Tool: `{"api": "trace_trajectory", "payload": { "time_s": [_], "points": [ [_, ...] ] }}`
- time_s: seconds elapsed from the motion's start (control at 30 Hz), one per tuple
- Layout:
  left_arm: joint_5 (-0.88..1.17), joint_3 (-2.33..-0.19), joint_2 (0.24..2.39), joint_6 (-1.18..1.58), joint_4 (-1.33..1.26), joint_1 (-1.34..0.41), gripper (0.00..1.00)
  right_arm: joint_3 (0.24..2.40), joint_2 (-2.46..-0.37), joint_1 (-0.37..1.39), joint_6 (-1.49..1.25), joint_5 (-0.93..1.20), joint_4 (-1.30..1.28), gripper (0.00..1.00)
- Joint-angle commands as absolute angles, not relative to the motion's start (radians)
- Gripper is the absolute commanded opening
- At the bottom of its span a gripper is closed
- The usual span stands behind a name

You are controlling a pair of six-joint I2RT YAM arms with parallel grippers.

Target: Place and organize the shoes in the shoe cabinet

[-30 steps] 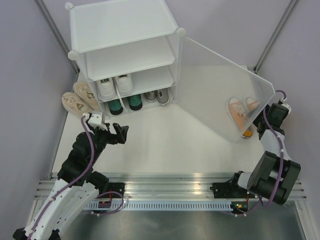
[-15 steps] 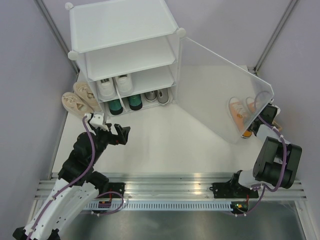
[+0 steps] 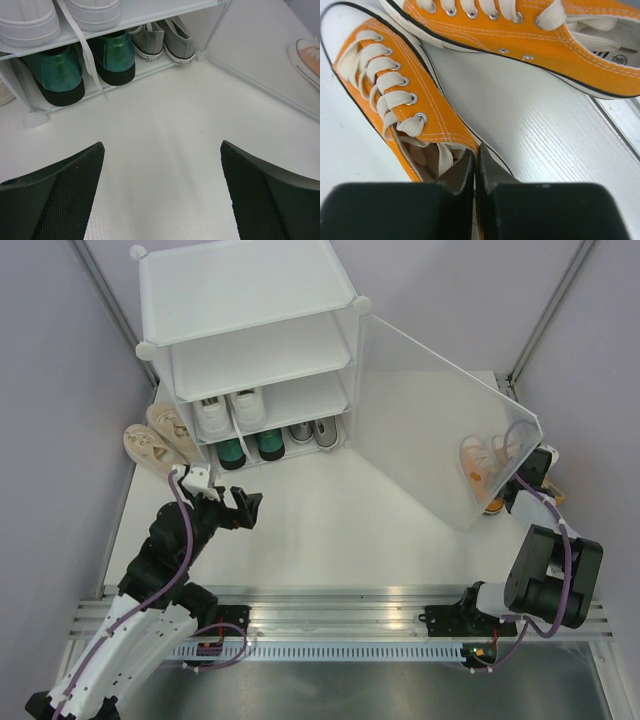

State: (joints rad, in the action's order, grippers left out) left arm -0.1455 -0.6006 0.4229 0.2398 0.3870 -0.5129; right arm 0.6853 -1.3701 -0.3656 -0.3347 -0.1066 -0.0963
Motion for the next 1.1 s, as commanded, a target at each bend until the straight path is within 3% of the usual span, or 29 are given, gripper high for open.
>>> {"api": "trace_trajectory", "payload": {
  "time_s": [0.0,0.13,0.17,0.27,0.33,0.8,1.07],
  "points": [
    [-0.12,-0.601,0.44,0.207,0.348,-0.52,1.0,0.749,-1.284,-0.341,-0.31,-0.225,-0.052,0.11],
    [-0.118,-0.6,0.451,0.207,0.347,-0.522,1.0,0.773,-1.276,-0.29,-0.259,-0.339,-0.06,0.35],
    [-0.118,-0.6,0.453,0.207,0.348,-0.522,1.0,0.776,-1.282,-0.29,-0.256,-0.341,-0.061,0.46],
    [-0.115,-0.6,0.472,0.206,0.347,-0.522,1.0,0.784,-1.318,-0.288,-0.25,-0.371,-0.06,0.6],
    [-0.114,-0.6,0.486,0.204,0.347,-0.522,1.0,0.782,-1.345,-0.287,-0.244,-0.403,-0.057,0.64],
    [-0.137,-0.598,0.548,0.19,0.347,-0.523,1.0,0.839,-1.434,-0.296,-0.204,-0.465,0.04,0.71],
    [-0.164,-0.601,0.557,0.184,0.347,-0.522,1.0,0.85,-1.52,-0.423,-0.295,-0.224,0.112,0.72]
  ]
}}
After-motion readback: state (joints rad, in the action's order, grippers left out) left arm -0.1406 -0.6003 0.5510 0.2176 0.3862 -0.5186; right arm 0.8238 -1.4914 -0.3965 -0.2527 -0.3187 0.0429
